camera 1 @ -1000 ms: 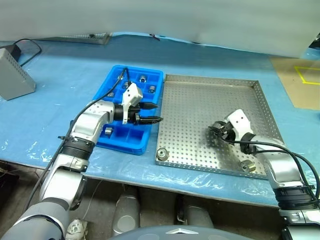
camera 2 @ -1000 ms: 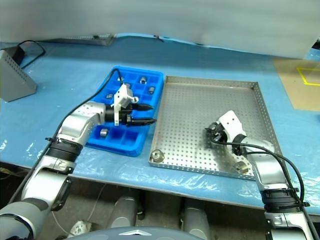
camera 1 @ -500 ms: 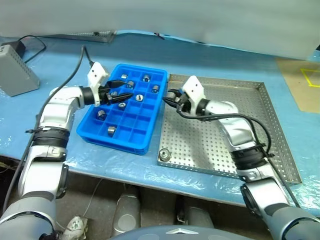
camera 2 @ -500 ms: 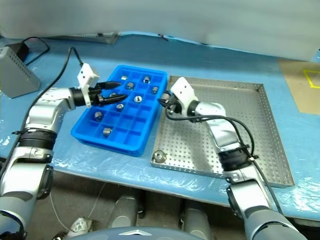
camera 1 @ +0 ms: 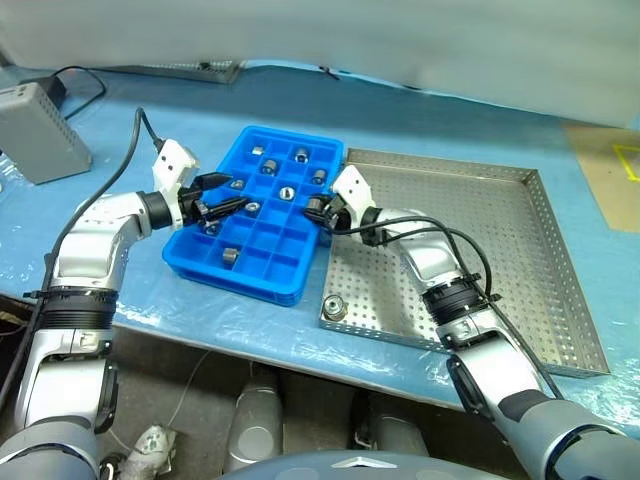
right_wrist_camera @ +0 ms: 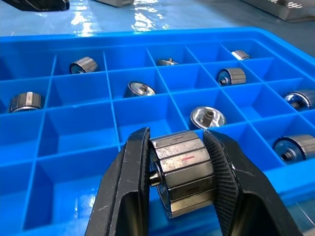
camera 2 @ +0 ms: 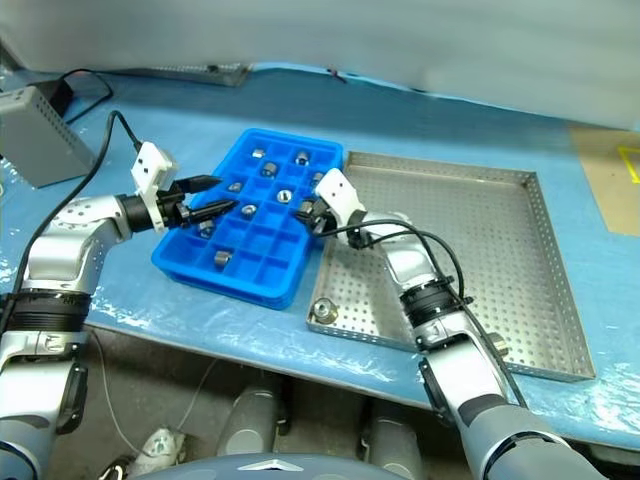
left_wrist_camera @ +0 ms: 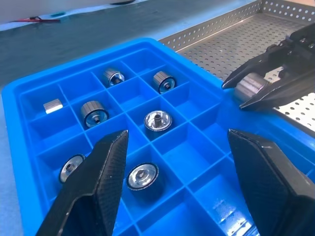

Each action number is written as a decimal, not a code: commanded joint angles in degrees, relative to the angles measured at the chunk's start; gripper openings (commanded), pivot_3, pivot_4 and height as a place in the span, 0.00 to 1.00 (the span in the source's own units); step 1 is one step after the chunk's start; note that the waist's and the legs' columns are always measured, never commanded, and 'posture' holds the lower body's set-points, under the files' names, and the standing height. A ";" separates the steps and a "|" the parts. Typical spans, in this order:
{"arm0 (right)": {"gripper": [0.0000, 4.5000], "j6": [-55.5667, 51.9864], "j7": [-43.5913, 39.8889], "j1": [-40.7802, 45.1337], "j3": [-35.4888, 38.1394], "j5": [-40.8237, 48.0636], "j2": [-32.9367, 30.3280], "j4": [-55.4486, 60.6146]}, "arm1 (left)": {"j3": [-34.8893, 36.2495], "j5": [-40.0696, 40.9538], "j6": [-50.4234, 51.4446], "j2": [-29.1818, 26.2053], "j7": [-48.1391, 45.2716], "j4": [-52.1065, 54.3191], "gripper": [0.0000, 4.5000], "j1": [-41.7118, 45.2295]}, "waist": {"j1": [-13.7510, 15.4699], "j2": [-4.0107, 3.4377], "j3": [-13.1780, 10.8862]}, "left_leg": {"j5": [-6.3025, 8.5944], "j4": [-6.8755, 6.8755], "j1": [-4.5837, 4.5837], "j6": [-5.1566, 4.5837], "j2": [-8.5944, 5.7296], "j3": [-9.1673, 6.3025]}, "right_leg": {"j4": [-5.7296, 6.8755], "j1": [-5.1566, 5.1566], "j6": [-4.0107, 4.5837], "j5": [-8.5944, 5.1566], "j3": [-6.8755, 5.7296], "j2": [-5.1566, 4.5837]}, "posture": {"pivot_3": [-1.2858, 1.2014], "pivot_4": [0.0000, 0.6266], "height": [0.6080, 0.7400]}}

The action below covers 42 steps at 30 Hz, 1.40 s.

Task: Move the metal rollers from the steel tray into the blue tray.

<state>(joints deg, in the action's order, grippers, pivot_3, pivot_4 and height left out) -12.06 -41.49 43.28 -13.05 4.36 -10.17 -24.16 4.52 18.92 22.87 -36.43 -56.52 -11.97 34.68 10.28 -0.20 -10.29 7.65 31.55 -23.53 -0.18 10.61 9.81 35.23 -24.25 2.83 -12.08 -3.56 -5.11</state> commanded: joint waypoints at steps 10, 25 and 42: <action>0.28 10.36 4.75 7.00 0.37 -4.60 4.52 -14.41 | -0.70 0.76 0.29 1.29 0.07 1.90 0.75 1.22 | -0.09 0.00 0.00 | -0.03 0.00 -0.04 0.05 0.00 0.00 | 0.08 -0.06 0.07 -0.04 0.00 0.00 | 0.65 0.24 1.00; 0.64 -3.99 1.67 -4.69 7.97 0.83 -6.75 17.16 | -4.07 0.37 -2.09 5.67 -3.20 -4.32 0.75 6.19 | 0.35 0.03 -0.01 | -0.04 0.03 -0.09 0.05 -0.01 0.01 | 0.05 -0.05 0.05 -0.05 0.00 0.03 | 0.59 0.24 1.00; 0.64 -35.15 -8.61 -49.64 37.13 13.16 -40.28 67.41 | -16.50 -1.31 -7.33 24.44 -14.16 -14.55 0.75 11.53 | -4.00 0.02 0.02 | 0.07 -0.23 0.41 -0.14 -0.10 0.24 | -0.53 0.34 -0.52 -0.27 0.27 0.11 | 0.45 0.24 1.00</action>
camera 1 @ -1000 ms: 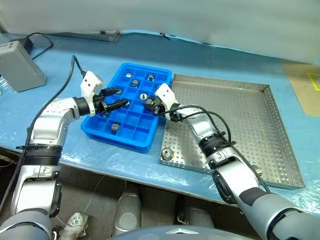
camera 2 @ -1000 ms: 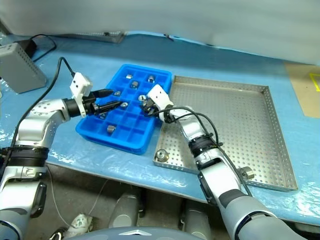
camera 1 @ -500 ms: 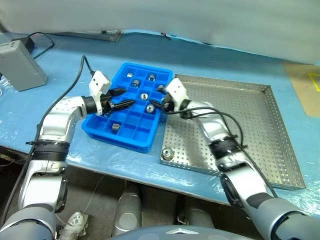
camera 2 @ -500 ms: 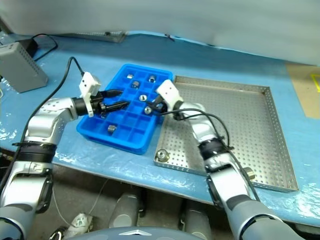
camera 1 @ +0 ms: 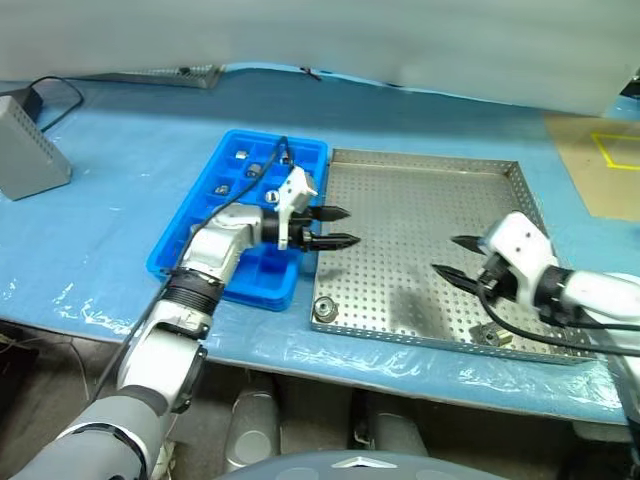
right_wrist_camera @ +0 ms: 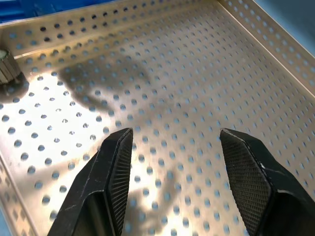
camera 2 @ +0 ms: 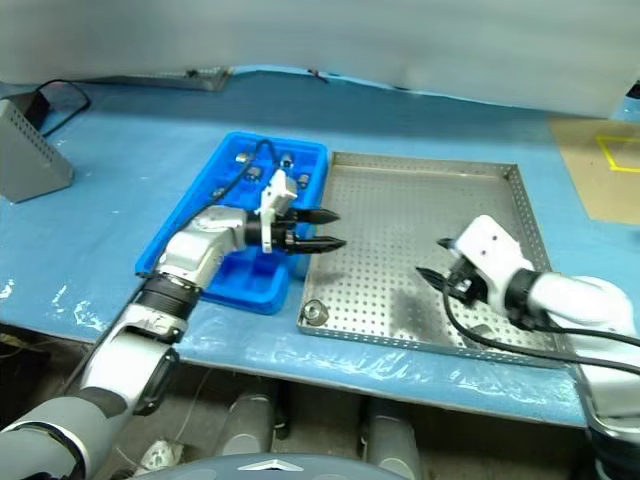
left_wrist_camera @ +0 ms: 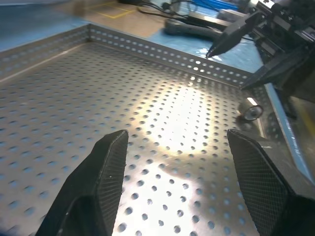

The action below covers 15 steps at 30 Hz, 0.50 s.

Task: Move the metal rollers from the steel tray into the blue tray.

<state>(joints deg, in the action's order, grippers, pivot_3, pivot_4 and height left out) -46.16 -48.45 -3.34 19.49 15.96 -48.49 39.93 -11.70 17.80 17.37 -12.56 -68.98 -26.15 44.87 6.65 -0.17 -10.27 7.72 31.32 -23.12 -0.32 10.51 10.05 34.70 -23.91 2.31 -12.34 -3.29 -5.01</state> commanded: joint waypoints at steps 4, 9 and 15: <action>0.64 -0.10 -3.30 -10.79 6.77 1.54 -3.25 3.92 | -1.18 -0.49 -2.35 2.22 -3.01 -0.83 0.75 1.05 | -1.27 -0.01 0.01 | 0.03 0.00 0.05 -0.06 -0.03 0.00 | -0.09 0.12 -0.04 -0.02 -0.01 0.00 | 0.44 0.24 1.00; 0.64 4.66 -1.96 -15.26 5.60 -1.81 -3.46 0.41 | -0.04 1.13 -0.34 3.46 -2.90 -0.66 0.75 0.74 | -1.67 -0.01 0.01 | 0.10 0.10 0.05 -0.16 -0.10 0.00 | -0.19 0.24 -0.13 0.02 -0.01 -0.04 | 0.43 0.24 1.00; 0.64 8.85 -1.76 -18.71 5.07 -4.06 -3.00 -5.44 | -0.23 0.73 -0.17 3.51 -2.74 -0.18 0.75 0.45 | -2.11 -0.02 0.01 | 0.18 0.19 0.11 -0.30 -0.14 -0.02 | -0.37 0.49 -0.16 0.02 -0.05 -0.07 | 0.44 0.24 1.00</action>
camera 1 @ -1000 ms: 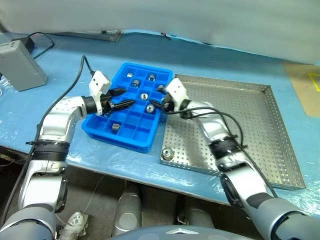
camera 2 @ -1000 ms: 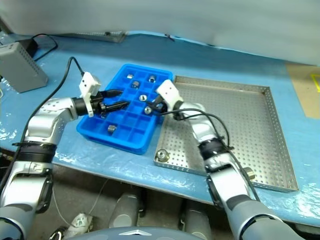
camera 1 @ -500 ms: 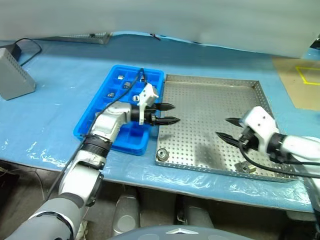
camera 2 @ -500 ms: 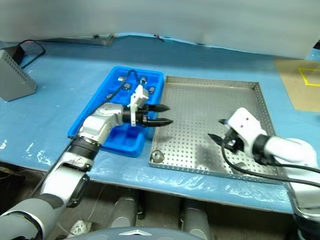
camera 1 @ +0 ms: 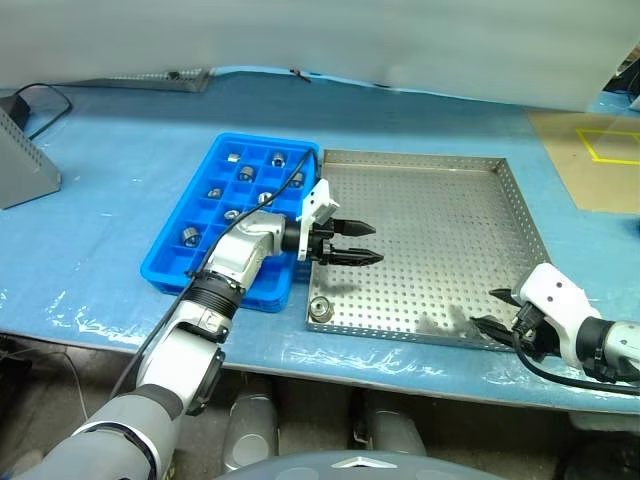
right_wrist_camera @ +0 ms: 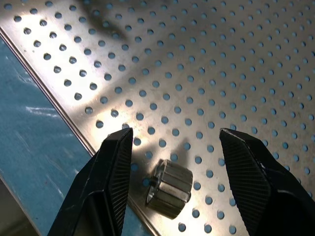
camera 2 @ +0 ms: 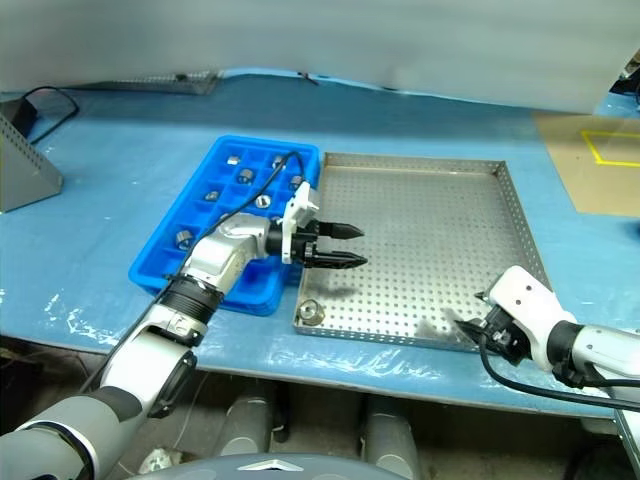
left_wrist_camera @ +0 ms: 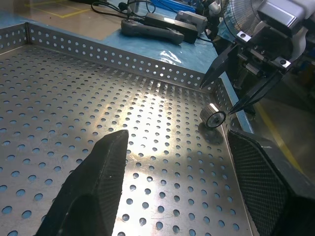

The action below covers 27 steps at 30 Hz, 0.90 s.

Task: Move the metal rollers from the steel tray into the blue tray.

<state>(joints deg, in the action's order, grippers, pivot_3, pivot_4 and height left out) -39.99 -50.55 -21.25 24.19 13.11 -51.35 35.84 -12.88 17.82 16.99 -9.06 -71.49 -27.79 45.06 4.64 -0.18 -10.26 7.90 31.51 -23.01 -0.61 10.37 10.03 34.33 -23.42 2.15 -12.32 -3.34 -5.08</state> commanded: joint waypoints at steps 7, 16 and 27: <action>0.64 4.87 2.09 1.22 -5.38 -2.20 1.03 -6.61 | 1.37 0.50 -0.49 0.39 0.43 0.00 0.75 0.50 | -0.72 -0.02 0.02 | 0.18 -0.02 0.02 -0.28 -0.02 -0.01 | -0.60 0.35 -0.04 0.21 -0.06 -0.02 | 0.44 0.24 1.00; 0.64 4.77 2.38 0.34 -9.92 -3.07 0.76 -9.18 | 0.40 -1.26 -4.82 6.49 2.19 -5.11 0.75 5.77 | 0.19 -0.04 0.06 | 0.29 0.00 -0.07 -0.48 -0.07 -0.02 | -0.75 0.51 0.16 0.32 -0.20 -0.14 | 0.44 0.24 1.00; 0.64 3.02 3.32 -3.59 -7.62 0.02 2.64 -5.26 | 0.65 -2.10 0.52 5.54 7.69 3.77 0.75 2.72 | 0.86 -0.14 0.15 | 0.40 0.02 -0.09 -0.85 -0.17 -0.01 | -0.77 0.61 -0.05 0.14 -0.21 -0.28 | 0.45 0.24 1.00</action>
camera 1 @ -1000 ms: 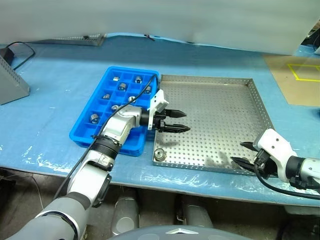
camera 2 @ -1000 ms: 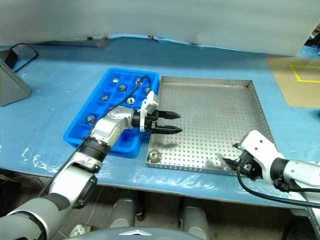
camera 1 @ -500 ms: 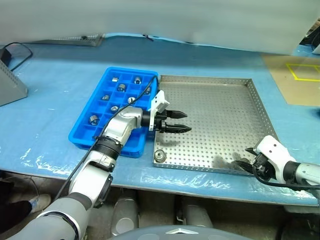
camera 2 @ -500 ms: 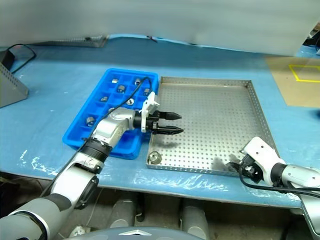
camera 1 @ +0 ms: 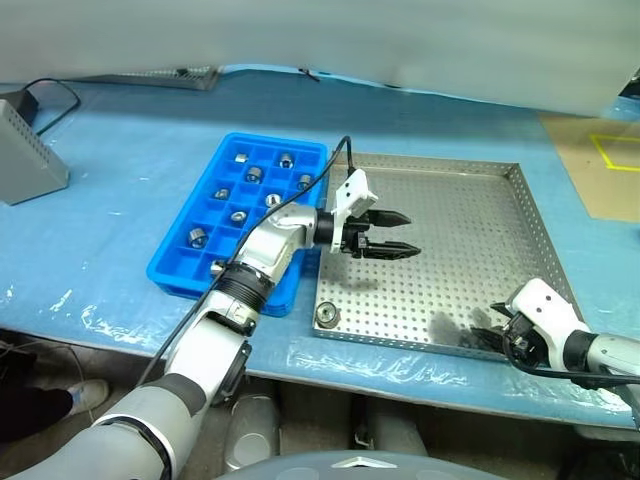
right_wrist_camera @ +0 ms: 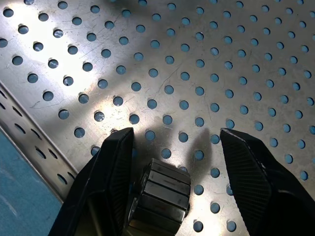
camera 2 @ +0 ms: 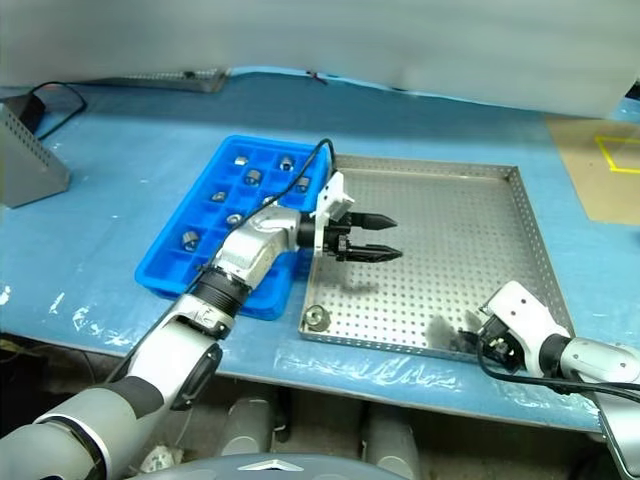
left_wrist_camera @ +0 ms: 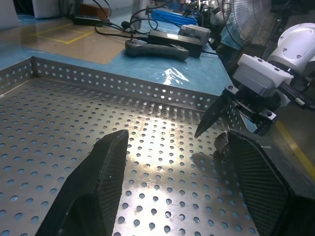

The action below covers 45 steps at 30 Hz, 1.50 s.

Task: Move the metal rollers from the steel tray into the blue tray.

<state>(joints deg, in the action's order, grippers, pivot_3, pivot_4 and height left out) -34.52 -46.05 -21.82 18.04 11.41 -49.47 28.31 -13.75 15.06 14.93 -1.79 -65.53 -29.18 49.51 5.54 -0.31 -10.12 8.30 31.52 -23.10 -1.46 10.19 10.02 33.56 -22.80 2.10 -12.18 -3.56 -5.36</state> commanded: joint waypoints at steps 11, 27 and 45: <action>0.64 -5.90 -1.86 -3.33 -4.79 4.95 1.00 8.01 | 4.44 5.95 17.58 -11.13 8.90 29.71 0.75 -15.43 | 0.39 -0.10 0.06 | 0.06 -0.10 0.04 0.10 0.04 -0.06 | 0.00 0.05 0.04 -0.15 -0.09 0.01 | 0.50 0.24 1.00; 0.64 -18.01 -3.34 -0.24 5.82 17.52 0.31 6.00 | 7.44 13.71 22.76 -14.79 12.40 37.08 0.75 -22.94 | 1.22 -0.18 0.11 | 0.11 -0.19 0.19 0.28 0.02 -0.10 | -0.04 0.19 -0.04 -0.23 -0.13 0.02 | 0.52 0.24 1.00; 0.64 -16.00 2.04 6.41 12.18 18.22 0.54 1.49 | 4.52 11.43 13.54 -15.30 8.05 31.34 0.75 -25.37 | 1.35 -0.26 0.16 | 0.04 -0.24 0.77 0.45 0.01 -0.06 | 0.07 0.51 -0.48 -0.45 -0.03 0.00 | 0.50 0.24 1.00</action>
<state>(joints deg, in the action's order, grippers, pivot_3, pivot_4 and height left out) -50.30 -43.80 -15.16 28.02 28.88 -48.14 28.63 -9.28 25.41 27.82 -16.96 -57.80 -0.70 23.65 6.90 -0.57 -9.96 8.34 31.26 -22.32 -1.00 10.20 9.97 33.63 -22.29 1.63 -12.62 -3.59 -5.35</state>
